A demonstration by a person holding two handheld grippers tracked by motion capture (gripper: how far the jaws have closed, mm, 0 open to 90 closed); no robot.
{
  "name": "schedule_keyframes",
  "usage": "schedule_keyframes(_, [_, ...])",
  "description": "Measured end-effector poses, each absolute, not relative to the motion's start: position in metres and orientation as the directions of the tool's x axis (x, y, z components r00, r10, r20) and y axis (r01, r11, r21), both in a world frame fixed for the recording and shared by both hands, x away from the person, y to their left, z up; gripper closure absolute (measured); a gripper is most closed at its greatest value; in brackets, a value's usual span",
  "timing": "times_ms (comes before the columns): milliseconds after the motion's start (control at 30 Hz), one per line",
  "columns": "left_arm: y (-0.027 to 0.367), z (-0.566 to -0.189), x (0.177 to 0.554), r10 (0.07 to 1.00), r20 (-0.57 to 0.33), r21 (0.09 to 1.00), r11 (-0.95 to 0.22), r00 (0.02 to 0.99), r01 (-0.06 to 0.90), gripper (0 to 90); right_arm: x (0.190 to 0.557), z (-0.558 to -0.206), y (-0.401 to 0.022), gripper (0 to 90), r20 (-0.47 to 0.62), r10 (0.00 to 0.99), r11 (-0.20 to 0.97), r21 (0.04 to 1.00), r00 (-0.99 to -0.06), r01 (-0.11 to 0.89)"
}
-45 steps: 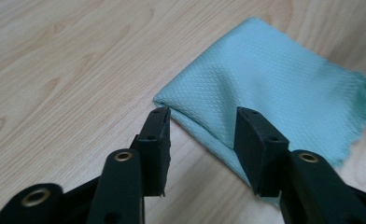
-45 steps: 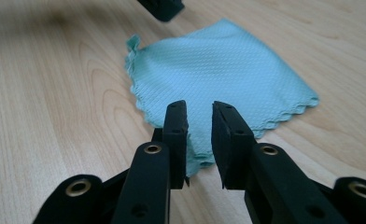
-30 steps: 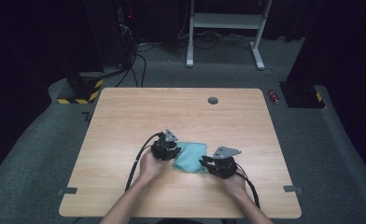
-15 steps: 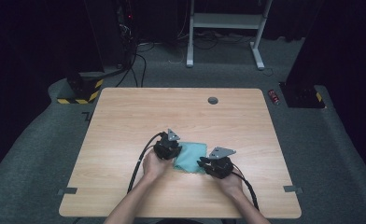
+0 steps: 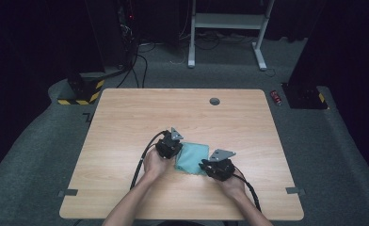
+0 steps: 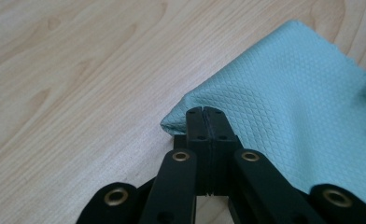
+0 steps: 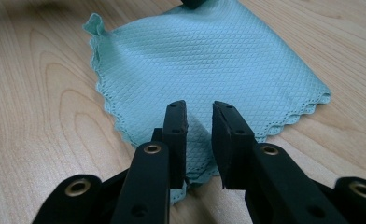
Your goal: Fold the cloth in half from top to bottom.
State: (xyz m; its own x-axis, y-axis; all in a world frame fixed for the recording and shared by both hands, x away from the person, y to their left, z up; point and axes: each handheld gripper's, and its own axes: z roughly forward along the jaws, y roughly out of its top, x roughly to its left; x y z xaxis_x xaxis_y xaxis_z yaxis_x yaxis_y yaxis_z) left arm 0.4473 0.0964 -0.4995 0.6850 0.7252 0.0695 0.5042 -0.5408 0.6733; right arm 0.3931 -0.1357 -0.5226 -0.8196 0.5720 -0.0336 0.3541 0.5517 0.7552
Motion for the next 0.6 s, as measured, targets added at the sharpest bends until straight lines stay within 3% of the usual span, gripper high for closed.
schedule_keyframes(200, [0.101,-0.499,0.448,0.717,0.053,0.674,-0.540,0.695,0.505,89.7,0.393,-0.523,-0.135,75.4,-0.046,0.567,0.564,0.749,-0.822,0.347])
schedule_keyframes(467, [0.108,-0.498,0.451,0.717,-0.035,0.697,-0.481,0.696,0.531,89.5,0.392,-0.523,-0.135,75.3,-0.054,0.563,0.569,0.749,-0.825,0.339])
schedule_keyframes(600, [0.107,-0.498,0.451,0.714,-0.013,0.695,-0.497,0.700,0.520,89.5,0.393,-0.523,-0.135,75.3,-0.055,0.561,0.571,0.748,-0.826,0.338])
